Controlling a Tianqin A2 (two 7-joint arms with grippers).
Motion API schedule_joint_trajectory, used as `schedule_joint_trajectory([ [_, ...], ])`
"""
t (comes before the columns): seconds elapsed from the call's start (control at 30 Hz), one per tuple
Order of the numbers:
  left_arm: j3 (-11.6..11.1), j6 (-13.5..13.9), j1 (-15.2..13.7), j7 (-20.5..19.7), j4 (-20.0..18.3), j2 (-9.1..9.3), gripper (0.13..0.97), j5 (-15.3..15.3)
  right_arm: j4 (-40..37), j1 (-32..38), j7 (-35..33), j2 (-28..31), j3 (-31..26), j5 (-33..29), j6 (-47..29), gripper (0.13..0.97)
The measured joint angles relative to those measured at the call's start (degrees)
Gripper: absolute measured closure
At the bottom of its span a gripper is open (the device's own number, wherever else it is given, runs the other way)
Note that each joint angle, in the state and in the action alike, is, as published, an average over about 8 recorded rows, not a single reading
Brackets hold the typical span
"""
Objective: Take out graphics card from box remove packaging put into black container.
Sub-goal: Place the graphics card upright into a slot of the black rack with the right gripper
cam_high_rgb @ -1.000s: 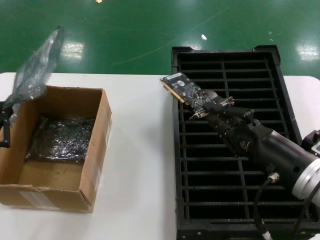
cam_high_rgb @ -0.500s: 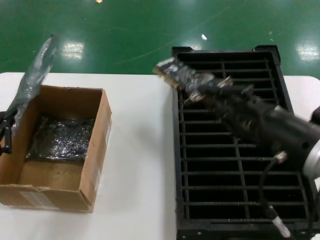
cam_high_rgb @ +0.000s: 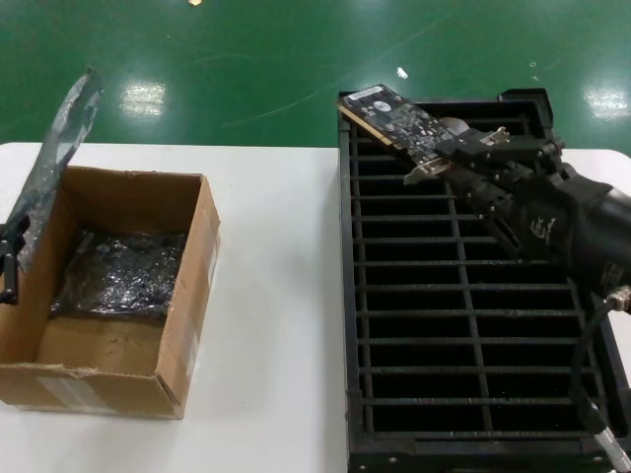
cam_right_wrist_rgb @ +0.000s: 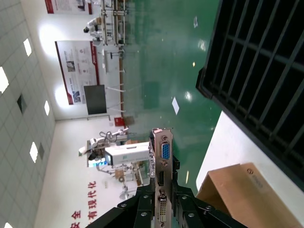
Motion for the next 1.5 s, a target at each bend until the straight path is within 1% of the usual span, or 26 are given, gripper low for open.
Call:
schedule_joint_trajectory([
  [0.1,-0.05,-0.30,-0.02,-0.19,0.05,-0.03,0.958,0.00,0.14,-0.32,-1.96,0.26,-0.04,0.10,1.81,0.906],
  [0.17,-0.11,-0.56,-0.02,-0.26,0.08,-0.06,0.958,-0.02,-0.30,-0.31,-4.79,0.01,-0.05,0.13,3.94,0.906],
  [0.3,-0.22,-1.15,-0.01,-0.29,0.11,-0.15,0.958,-0.08,-2.82,0.69,-13.04,-1.77,-0.06,0.16,8.33,0.906],
  [0.43,-0.30,-1.71,0.00,-0.24,0.12,-0.25,0.958,-0.11,-7.27,2.97,-22.34,-5.44,-0.06,0.18,10.53,0.906],
  [0.6,-0.33,-2.07,-0.01,-0.13,0.13,-0.37,0.958,-0.08,-12.06,4.96,-33.30,-10.44,-0.06,0.10,10.91,0.906],
  [0.73,-0.31,-2.09,-0.05,-0.07,0.13,-0.44,0.958,-0.03,-14.12,5.12,-41.92,-12.81,-0.07,-0.49,10.20,0.906],
  [0.8,-0.30,-2.04,-0.07,-0.06,0.13,-0.46,0.958,0.00,-14.84,5.00,-46.05,-13.23,-0.07,-1.75,9.29,0.906],
  [0.93,-0.26,-1.89,-0.08,-0.14,0.13,-0.46,0.958,0.07,-15.91,4.76,-54.66,-13.02,-0.07,-6.30,7.56,0.906],
  [1.07,-0.23,-1.70,-0.05,-0.29,0.13,-0.43,0.958,0.13,-15.93,4.28,-63.07,-12.87,0.24,-8.43,8.93,0.906],
  [1.2,-0.23,-1.41,0.02,-0.39,0.13,-0.41,0.958,0.15,-15.63,3.05,-67.72,-13.20,1.84,-6.77,10.05,0.906],
  [1.5,-0.40,-0.52,0.27,-0.48,0.11,-0.44,0.958,0.05,-16.19,0.71,-71.23,-13.84,5.53,-3.81,7.03,0.906],
])
